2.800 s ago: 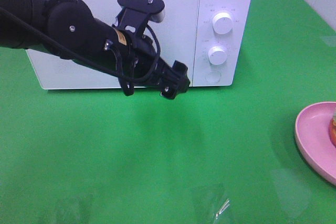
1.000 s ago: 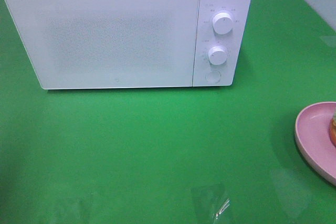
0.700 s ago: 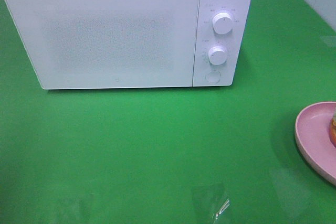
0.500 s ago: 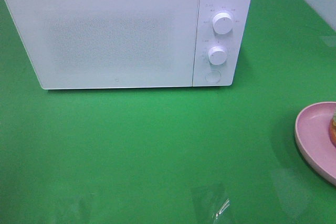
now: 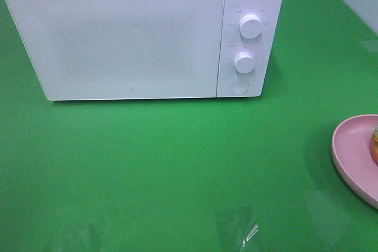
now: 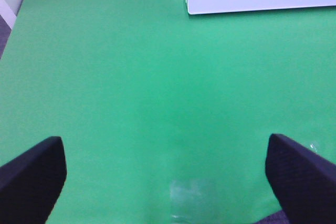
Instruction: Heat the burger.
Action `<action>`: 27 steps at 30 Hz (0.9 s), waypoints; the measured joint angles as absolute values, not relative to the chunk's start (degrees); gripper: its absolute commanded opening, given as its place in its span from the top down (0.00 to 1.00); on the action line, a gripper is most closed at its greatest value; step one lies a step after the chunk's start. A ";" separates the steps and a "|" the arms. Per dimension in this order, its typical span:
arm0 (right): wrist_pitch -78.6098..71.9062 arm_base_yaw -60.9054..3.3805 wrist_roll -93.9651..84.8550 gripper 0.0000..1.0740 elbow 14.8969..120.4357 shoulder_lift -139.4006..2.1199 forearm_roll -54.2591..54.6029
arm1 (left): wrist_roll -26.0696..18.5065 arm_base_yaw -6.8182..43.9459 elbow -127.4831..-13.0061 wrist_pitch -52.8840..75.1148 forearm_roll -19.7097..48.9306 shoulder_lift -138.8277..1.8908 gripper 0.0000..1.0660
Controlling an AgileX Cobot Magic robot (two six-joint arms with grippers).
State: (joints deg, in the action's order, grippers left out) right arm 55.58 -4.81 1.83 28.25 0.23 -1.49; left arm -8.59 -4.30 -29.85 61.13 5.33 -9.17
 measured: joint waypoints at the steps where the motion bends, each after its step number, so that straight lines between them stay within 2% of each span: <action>1: 55.58 -4.81 1.83 0.32 28.25 0.23 -1.49 | -8.59 -4.30 -29.85 61.13 5.33 -6.88 0.10; 9: 55.58 -4.81 1.83 0.32 28.25 0.23 -1.49 | -8.59 -4.30 -29.85 61.13 5.27 0.23 0.10; 27: 55.58 -4.81 1.83 0.32 28.25 0.23 -1.49 | -8.59 -4.30 -29.85 61.13 5.27 0.29 0.10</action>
